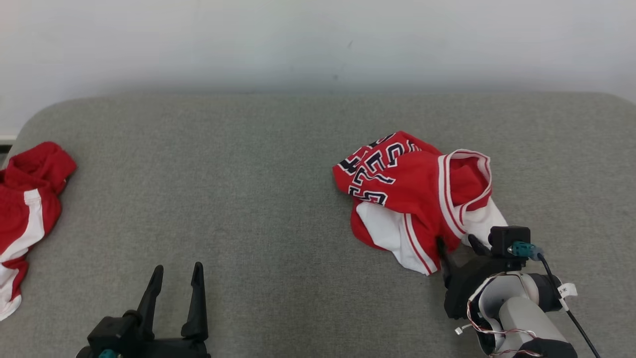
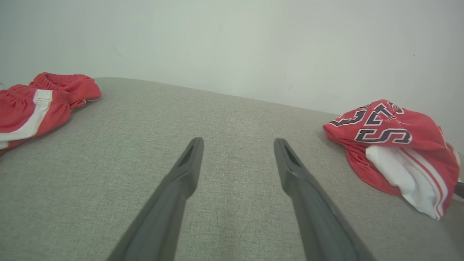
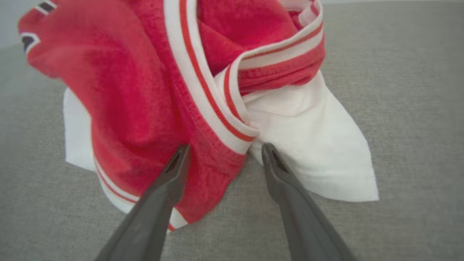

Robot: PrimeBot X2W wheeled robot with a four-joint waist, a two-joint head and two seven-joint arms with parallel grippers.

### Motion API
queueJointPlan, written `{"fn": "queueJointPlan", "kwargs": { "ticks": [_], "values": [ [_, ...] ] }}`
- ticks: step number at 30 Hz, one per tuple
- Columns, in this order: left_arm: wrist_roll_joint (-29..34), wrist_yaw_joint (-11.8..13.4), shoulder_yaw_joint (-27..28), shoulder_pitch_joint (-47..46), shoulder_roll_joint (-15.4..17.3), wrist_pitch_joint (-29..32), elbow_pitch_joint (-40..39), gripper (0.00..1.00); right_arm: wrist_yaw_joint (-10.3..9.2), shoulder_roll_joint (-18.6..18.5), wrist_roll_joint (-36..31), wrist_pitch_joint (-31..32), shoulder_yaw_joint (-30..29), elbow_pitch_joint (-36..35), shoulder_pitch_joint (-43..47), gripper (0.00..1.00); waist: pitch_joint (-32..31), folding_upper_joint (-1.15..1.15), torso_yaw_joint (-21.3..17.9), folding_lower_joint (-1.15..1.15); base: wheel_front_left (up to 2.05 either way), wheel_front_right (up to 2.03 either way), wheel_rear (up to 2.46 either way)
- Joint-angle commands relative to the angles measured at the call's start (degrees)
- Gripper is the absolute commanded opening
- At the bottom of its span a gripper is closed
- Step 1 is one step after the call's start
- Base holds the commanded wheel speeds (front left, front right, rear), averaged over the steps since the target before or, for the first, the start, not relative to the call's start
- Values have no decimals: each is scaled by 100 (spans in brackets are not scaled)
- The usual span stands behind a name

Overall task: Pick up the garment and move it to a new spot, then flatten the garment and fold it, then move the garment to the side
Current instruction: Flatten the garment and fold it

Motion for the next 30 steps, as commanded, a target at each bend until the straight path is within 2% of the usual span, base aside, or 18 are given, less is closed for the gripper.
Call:
{"fn": "queueJointPlan", "kwargs": {
  "ticks": [1, 6, 7, 8, 14, 19, 24, 30],
  "values": [
    [20, -14, -4, -74, 0, -5, -15, 100, -13, -25, 38, -49, 33, 129, -97, 100, 174, -1, 157, -1, 0, 0, 0],
    [54, -31, -7, -134, -1, -5, -9, 100, -13, -59, 86, -229, 170, 630, -378, 100, 249, -1, 225, -1, 0, 0, 0],
    [60, -24, -4, -140, -1, -5, -9, 100, -13, -54, 87, -282, 226, 696, -418, 47, 248, -1, 232, -1, 0, 0, 0],
    [56, -28, 5, -140, 0, -5, -11, 100, -13, -50, 85, -362, 271, 739, -447, 0, 241, -1, 236, -1, 0, 0, 0],
    [40, -20, 41, 32, -1, -5, 39, 100, -13, -24, 156, -968, 465, 864, -299, 0, 24, -1, 214, -1, 0, 0, 0],
    [24, 0, 90, 151, -1, -5, 61, 100, -13, 9, 336, -1193, 872, 562, -231, 0, -177, -1, 131, -1, 0, 0, 0],
    [18, 12, 165, 270, -1, -5, 51, 100, -13, 9, 1148, -1084, 1939, -328, -508, 0, -315, -1, 9, -1, 0, 0, 0],
    [17, -6, 186, 214, -1, -5, -10, 100, -13, 11, 1747, -799, 2918, -1106, -1446, 0, -235, -1, -6, -1, 0, 0, 0]
  ]
}}
